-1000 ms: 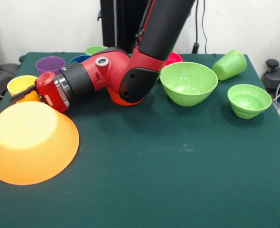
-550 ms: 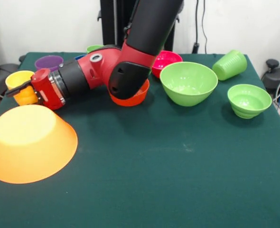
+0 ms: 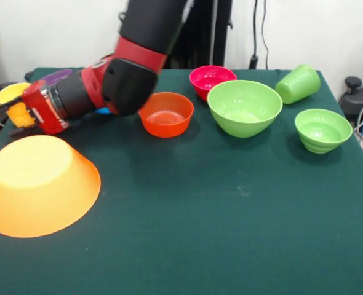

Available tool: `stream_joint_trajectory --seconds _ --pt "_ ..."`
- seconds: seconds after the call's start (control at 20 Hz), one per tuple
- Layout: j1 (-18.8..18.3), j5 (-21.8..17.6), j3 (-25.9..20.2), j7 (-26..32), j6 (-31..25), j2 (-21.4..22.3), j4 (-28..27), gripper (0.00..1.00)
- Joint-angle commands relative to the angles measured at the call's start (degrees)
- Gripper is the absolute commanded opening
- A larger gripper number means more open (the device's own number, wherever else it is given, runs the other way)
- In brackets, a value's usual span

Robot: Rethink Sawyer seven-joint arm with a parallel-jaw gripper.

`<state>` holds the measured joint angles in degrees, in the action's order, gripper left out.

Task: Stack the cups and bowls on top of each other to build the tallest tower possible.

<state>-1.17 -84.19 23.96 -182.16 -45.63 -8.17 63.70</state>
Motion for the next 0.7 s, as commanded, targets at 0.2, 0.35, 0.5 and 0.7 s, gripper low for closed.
stream_joint_trajectory --seconds 0.2,0.35,0.5,0.7 --pt "-6.4 10.3 -18.5 17.3 13.6 -1.2 5.1 1.0" --pt "-5.9 10.7 -18.1 16.6 13.2 -0.4 5.6 1.0" --pt "-3.8 9.4 -16.5 11.9 13.5 -0.8 5.4 1.0" --pt "-1.8 8.1 -15.0 6.4 13.4 -1.6 4.8 1.0"
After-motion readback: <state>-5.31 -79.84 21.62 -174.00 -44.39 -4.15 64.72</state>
